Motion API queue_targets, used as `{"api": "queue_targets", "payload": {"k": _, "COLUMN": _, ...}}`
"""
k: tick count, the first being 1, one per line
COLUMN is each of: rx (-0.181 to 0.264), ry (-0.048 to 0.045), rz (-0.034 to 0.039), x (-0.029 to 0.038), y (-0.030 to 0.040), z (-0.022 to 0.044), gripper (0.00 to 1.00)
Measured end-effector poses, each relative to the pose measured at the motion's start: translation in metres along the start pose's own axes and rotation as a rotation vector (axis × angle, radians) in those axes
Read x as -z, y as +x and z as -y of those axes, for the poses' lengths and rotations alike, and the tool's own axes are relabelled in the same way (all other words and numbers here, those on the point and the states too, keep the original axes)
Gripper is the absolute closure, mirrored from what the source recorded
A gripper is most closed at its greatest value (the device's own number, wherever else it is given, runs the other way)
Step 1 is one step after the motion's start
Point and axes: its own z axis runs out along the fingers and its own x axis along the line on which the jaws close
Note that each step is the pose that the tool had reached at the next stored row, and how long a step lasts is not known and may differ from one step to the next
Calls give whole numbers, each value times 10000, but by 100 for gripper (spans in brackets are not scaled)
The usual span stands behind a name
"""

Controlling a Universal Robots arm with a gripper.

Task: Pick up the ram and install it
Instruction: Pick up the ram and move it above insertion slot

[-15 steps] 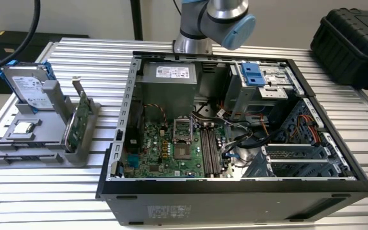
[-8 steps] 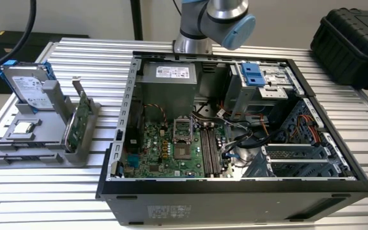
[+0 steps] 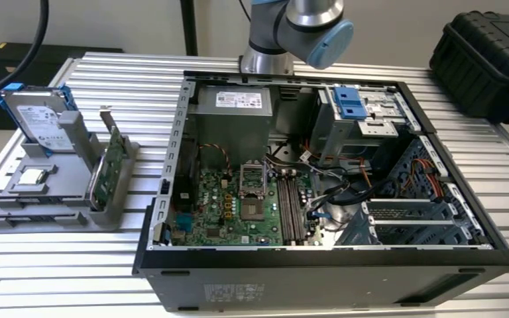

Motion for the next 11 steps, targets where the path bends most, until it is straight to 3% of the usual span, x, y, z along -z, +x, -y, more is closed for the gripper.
{"api": "queue_targets", "payload": {"k": 11, "rx": -4, "ry": 0, "rz": 0, "x": 0, "y": 0, "z": 0, "gripper": 100}}
